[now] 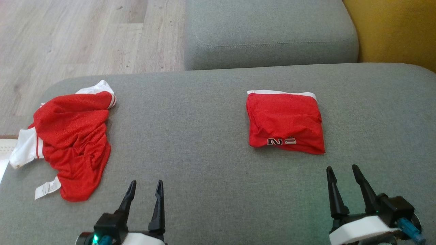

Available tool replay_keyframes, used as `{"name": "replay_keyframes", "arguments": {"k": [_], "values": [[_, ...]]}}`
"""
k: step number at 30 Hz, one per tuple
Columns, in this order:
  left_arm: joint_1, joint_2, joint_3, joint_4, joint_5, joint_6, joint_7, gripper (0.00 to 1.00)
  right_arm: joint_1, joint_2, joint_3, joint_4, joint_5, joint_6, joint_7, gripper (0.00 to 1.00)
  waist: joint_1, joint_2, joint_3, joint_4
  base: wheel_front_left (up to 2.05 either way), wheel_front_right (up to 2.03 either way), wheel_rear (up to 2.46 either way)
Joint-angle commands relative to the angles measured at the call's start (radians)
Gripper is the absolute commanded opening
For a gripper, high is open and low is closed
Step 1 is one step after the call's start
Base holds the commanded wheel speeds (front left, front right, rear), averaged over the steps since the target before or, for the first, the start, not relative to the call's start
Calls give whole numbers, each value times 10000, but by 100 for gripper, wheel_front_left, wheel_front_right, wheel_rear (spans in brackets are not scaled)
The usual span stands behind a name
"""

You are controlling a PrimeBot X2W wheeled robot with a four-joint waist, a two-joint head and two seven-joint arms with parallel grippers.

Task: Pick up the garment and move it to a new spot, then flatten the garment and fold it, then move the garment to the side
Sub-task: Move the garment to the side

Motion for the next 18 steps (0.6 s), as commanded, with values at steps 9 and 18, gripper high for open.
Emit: {"name": "replay_keyframes", "arguments": {"k": [9, 18], "values": [[-421, -53, 260, -447, 105, -9, -122, 100, -277, 34, 318, -345, -16, 69, -133, 100, 0, -1, 16, -26, 0, 0, 0], [-405, -53, 228, -523, 53, -19, -122, 100, -205, 48, 331, -333, -37, 69, -133, 100, 0, -1, 101, 9, 0, 0, 0]]}}
